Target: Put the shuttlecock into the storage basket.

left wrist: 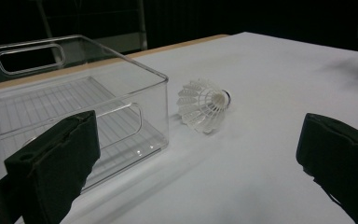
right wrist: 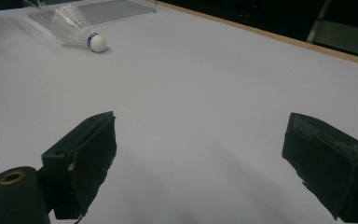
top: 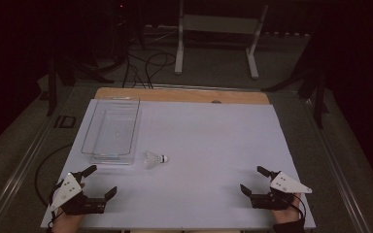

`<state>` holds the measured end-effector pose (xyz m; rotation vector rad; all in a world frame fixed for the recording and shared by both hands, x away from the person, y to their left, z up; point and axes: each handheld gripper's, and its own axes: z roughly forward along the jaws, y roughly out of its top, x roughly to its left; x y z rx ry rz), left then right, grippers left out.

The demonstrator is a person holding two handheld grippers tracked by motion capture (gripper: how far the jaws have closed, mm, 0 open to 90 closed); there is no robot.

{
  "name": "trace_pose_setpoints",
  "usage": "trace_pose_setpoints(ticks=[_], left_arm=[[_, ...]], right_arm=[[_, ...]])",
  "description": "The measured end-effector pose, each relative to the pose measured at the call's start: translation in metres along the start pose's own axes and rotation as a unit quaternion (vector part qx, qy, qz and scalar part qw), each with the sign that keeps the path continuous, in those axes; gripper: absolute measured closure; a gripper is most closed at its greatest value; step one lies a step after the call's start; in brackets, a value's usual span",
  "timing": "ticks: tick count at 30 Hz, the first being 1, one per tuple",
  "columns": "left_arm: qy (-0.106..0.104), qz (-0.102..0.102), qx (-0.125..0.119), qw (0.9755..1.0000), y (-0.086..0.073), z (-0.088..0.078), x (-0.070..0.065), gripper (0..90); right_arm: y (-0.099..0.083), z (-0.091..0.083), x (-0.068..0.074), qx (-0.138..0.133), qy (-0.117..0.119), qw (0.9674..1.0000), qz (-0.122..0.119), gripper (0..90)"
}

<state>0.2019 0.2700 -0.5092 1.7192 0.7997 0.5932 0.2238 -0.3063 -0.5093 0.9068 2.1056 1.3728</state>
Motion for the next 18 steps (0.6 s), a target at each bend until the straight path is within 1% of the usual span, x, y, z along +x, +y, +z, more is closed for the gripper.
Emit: trace_pose_setpoints(ticks=[1,2,3,4,5,6,7,12,15,18], left_arm=[[0.001,0.004,0.002,1.0,0.0,0.0,-0.001,0.2],[0.001,0.004,0.002,1.0,0.0,0.0,-0.001,0.2],[0.0,0.004,0.002,1.0,0.0,0.0,-0.001,0.2],[-0.001,0.003,0.002,1.0,0.0,0.0,-0.001,0.2],[0.0,0.004,0.003,1.0,-0.001,0.001,-0.001,0.3],[0.0,0.004,0.003,1.0,-0.001,0.001,0.0,0.3],[0.0,0.004,0.004,1.0,-0.001,0.001,0.0,0.3],[-0.001,0.008,0.008,0.9999,-0.001,0.002,-0.001,0.2],[-0.002,0.007,0.008,0.9999,-0.001,0.002,-0.001,0.2],[-0.002,0.01,0.009,0.9999,-0.001,0.002,-0.002,0.3]], right_arm=[[0.0,-0.001,-0.001,0.003,0.001,1.0,0.005,9.8],[0.0,-0.001,-0.001,0.003,0.001,1.0,0.005,9.8],[0.001,-0.001,-0.002,0.011,0.008,0.9997,0.02,9.8],[0.003,-0.001,-0.002,0.016,0.007,0.9995,0.028,9.8],[0.004,0.001,-0.002,0.024,0.013,0.9994,0.023,9.8],[0.004,0.001,-0.002,0.024,0.013,0.9994,0.023,9.8],[0.003,0.006,-0.001,0.029,0.017,0.9993,0.016,9.8],[0.003,0.01,0.001,0.034,0.018,0.9992,0.009,9.8],[0.004,0.01,0.003,0.035,0.014,0.9993,0.003,9.7],[0.005,0.009,0.002,0.026,0.0,0.9997,-0.001,9.5]])
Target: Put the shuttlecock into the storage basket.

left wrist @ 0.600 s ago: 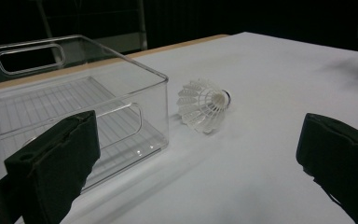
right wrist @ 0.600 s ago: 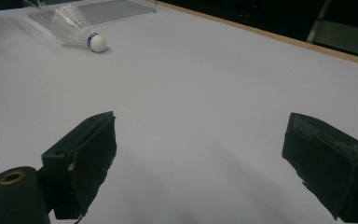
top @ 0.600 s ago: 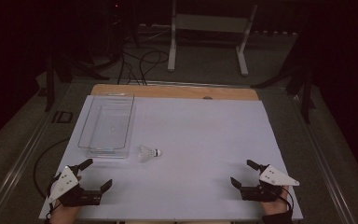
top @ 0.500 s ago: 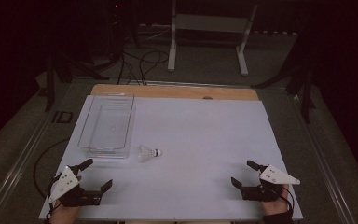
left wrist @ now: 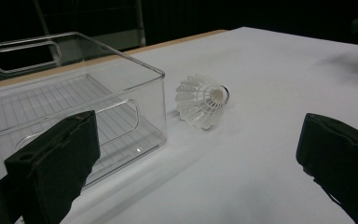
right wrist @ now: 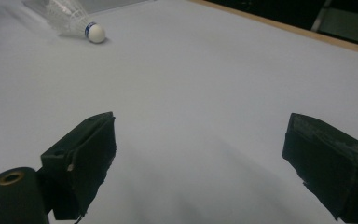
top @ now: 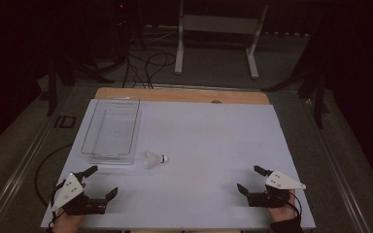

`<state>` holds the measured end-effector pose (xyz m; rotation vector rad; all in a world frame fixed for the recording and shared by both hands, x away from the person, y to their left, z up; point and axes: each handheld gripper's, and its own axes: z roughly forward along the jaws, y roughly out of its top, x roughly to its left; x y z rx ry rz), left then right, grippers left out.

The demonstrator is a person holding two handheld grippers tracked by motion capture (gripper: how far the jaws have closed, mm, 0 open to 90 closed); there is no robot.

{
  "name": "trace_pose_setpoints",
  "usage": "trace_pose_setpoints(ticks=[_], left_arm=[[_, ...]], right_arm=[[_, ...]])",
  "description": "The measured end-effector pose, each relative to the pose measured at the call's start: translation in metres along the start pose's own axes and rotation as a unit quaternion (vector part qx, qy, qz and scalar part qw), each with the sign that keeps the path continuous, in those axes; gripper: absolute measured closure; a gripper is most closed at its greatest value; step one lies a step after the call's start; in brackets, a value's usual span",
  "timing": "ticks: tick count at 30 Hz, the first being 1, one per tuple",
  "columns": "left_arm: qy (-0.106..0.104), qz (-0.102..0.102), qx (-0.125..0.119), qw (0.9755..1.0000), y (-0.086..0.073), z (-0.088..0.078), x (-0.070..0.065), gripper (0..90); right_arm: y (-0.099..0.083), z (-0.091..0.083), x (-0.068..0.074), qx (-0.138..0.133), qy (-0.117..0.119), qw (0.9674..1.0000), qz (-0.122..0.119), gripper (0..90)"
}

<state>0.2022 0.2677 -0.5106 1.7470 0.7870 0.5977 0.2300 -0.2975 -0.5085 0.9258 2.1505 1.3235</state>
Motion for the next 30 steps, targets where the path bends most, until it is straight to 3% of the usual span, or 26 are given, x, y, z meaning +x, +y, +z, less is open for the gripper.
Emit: trace_pose_setpoints(ticks=[18,21,26,30], left_arm=[[-0.003,-0.004,0.024,0.9997,0.011,-0.001,-0.004,0.2],[-0.013,-0.021,0.028,0.9993,0.018,-0.001,-0.003,0.2],[-0.011,-0.014,0.035,0.9992,0.033,-0.003,0.0,0.2],[-0.016,-0.032,0.055,0.9978,0.044,-0.003,0.003,0.2]], right_arm=[[0.002,-0.003,0.001,-0.001,-0.003,1.0,0.0,9.5],[0.002,-0.003,0.001,-0.001,-0.006,1.0,-0.001,9.5],[0.003,-0.004,0.004,-0.003,-0.005,1.0,0.0,9.5],[0.003,-0.004,0.004,-0.002,-0.005,1.0,-0.003,9.5]])
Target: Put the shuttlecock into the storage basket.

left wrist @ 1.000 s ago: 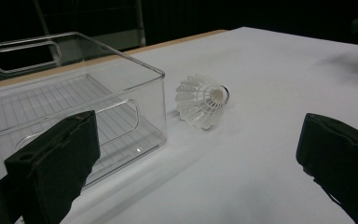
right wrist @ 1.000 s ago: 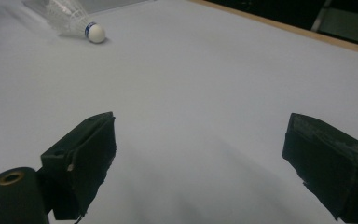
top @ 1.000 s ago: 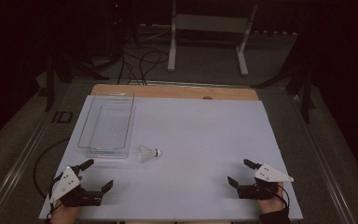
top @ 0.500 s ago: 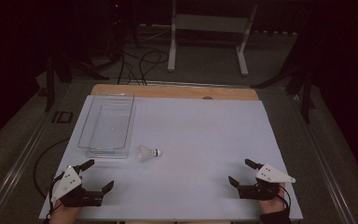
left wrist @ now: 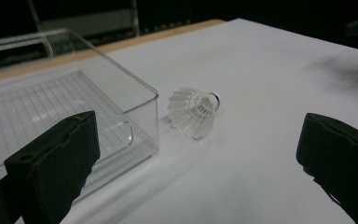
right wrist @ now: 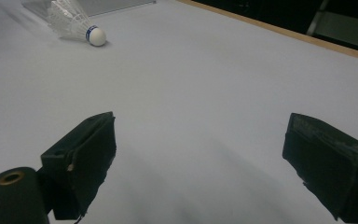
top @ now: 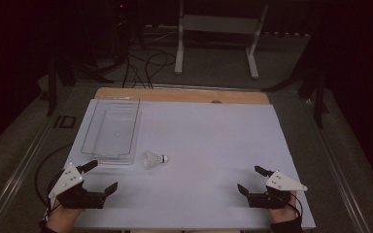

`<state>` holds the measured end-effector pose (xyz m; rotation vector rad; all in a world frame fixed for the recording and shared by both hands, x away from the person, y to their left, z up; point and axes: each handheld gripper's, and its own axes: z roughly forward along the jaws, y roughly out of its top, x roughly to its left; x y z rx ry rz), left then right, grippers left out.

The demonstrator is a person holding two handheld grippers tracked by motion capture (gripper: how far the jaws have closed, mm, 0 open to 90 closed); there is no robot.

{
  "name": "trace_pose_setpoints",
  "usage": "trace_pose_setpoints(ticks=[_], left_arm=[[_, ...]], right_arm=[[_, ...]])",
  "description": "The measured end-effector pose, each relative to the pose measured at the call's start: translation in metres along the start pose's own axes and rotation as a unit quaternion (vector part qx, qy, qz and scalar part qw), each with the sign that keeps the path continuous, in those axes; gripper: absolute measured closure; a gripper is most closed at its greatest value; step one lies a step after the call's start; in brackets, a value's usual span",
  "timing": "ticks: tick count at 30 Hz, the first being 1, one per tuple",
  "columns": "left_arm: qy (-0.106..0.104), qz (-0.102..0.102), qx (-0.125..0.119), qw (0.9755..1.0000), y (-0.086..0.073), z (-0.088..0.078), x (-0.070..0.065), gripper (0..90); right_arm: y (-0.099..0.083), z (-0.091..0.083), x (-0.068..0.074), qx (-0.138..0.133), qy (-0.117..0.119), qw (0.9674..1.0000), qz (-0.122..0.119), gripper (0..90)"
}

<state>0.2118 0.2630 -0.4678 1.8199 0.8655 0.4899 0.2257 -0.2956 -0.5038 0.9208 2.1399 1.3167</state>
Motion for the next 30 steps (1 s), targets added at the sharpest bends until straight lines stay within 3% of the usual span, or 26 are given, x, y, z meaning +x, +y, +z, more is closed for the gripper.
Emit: trace_pose_setpoints(ticks=[10,17,23,26,30], left_arm=[[-0.025,0.024,0.037,0.9987,0.019,-0.001,0.0,0.2],[-0.041,0.033,0.066,0.9964,0.027,-0.002,0.001,0.2],[-0.053,0.045,0.111,0.9914,0.031,0.005,0.0,0.1],[-0.069,0.054,0.145,0.9856,0.034,0.01,-0.003,0.1],[-0.073,0.058,0.157,0.9832,0.035,0.014,-0.004,0.1]], right_arm=[[0.001,0.0,0.001,-0.002,0.0,1.0,0.001,9.5],[0.001,0.0,0.002,-0.002,0.001,1.0,0.0,9.5],[0.001,0.0,0.002,-0.002,0.001,1.0,-0.002,9.5],[0.001,0.0,0.002,0.0,-0.001,1.0,-0.003,9.5],[0.001,0.001,0.002,0.001,0.0,1.0,-0.002,9.5]])
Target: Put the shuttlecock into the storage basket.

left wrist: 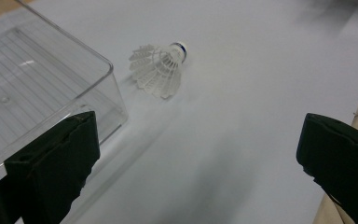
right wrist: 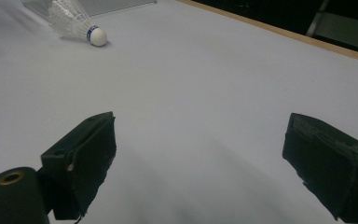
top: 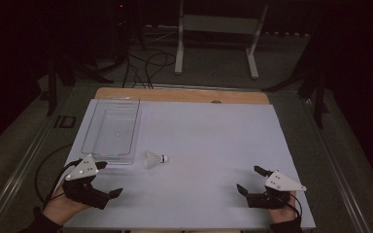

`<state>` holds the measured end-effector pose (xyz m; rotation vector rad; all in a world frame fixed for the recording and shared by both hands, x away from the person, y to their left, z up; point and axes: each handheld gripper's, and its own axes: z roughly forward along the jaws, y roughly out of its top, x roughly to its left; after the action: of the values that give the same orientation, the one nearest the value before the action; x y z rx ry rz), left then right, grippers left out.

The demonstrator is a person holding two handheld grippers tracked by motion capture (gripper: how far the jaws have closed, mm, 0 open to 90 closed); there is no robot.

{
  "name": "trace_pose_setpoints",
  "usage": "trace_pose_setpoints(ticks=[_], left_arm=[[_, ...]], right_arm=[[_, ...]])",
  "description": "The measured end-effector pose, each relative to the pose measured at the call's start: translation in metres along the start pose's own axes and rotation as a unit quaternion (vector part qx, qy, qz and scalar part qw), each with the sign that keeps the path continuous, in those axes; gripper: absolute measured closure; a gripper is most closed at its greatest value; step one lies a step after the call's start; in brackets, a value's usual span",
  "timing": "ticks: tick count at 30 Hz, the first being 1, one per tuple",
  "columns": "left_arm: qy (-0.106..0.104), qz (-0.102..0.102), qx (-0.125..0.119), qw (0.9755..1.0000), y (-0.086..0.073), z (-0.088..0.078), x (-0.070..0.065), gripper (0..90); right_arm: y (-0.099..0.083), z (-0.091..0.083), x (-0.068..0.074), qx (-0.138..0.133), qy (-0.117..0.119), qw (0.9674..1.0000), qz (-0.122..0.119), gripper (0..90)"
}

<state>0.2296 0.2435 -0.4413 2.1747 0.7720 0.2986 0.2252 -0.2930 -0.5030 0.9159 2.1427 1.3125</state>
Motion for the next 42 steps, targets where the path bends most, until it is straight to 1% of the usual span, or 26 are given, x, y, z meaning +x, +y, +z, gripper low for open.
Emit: trace_pose_setpoints(ticks=[5,8,11,12,14,16,18,20,21,22,23,24,26,28,29,30,34,35,37,41,42], left_arm=[[-0.002,0.008,0.019,0.9998,0.003,0.004,-0.001,0.1],[0.002,0.008,0.031,0.9995,0.004,0.005,-0.002,0.1],[0.001,0.003,0.037,0.9993,0.006,0.007,-0.001,0.2],[-0.001,0.002,0.042,0.9991,0.007,0.007,-0.001,0.1],[-0.002,0.007,0.057,0.9983,0.008,0.01,-0.002,0.1],[-0.003,0.008,0.064,0.9979,0.01,0.011,-0.003,0.1],[-0.005,0.005,0.065,0.9979,0.011,0.012,-0.002,0.1],[-0.004,-0.003,0.069,0.9976,0.012,0.014,-0.002,0.2],[-0.008,-0.005,0.075,0.9972,0.013,0.015,-0.001,0.2],[-0.008,-0.005,0.077,0.997,0.014,0.015,-0.001,0.2],[-0.006,-0.008,0.081,0.9966,0.015,0.016,-0.001,0.2],[-0.011,-0.011,0.088,0.996,0.017,0.016,-0.001,0.2],[-0.015,-0.015,0.092,0.9955,0.019,0.017,-0.001,0.3],[-0.02,-0.014,0.101,0.9946,0.021,0.018,-0.001,0.2],[-0.019,-0.012,0.107,0.994,0.022,0.018,-0.001,0.3],[-0.02,-0.007,0.116,0.993,0.023,0.02,-0.002,0.2],[-0.025,0.003,0.132,0.991,0.026,0.023,-0.004,0.2],[-0.025,0.004,0.132,0.991,0.026,0.024,-0.005,0.2],[-0.026,0.009,0.141,0.9896,0.028,0.026,-0.006,0.2],[-0.023,0.018,0.153,0.9879,0.031,0.029,-0.007,0.2],[-0.025,0.019,0.157,0.987,0.032,0.03,-0.007,0.2]], right_arm=[[0.0,0.0,0.0,0.0,0.001,1.0,0.001,9.5],[0.0,0.0,0.0,0.001,0.001,1.0,0.0,9.5],[0.0,0.0,0.001,0.001,-0.001,1.0,-0.003,9.5],[0.001,0.0,0.001,0.0,-0.001,1.0,-0.004,9.6],[0.001,-0.001,0.001,0.0,0.0,1.0,-0.004,9.6],[0.001,-0.001,0.001,-0.001,0.0,1.0,-0.004,9.6],[0.001,-0.001,0.001,0.0,0.0,1.0,-0.004,9.6],[0.001,0.0,0.001,0.001,0.001,1.0,-0.003,9.6],[0.001,0.0,0.001,0.001,0.001,1.0,-0.003,9.6],[0.001,0.0,0.001,0.003,0.001,1.0,-0.004,9.6],[0.001,0.0,0.001,0.003,0.002,1.0,-0.003,9.6],[0.001,0.0,0.001,0.004,0.002,1.0,-0.004,9.6],[0.001,0.001,0.001,0.004,0.003,1.0,-0.005,9.6],[0.001,0.001,0.001,0.005,0.003,1.0,-0.005,9.6],[0.001,0.001,0.001,0.006,0.003,1.0,-0.004,9.6],[0.001,0.001,0.001,0.006,0.003,1.0,-0.005,9.6],[0.001,0.001,0.001,0.006,0.004,1.0,-0.006,9.6],[0.001,0.001,0.001,0.007,0.004,1.0,-0.005,9.6],[0.001,0.001,0.001,0.008,0.005,0.9999,-0.005,9.6],[0.001,0.001,0.001,0.008,0.005,0.9999,-0.005,9.6],[0.001,0.001,0.001,0.008,0.005,0.9999,-0.005,9.6]])
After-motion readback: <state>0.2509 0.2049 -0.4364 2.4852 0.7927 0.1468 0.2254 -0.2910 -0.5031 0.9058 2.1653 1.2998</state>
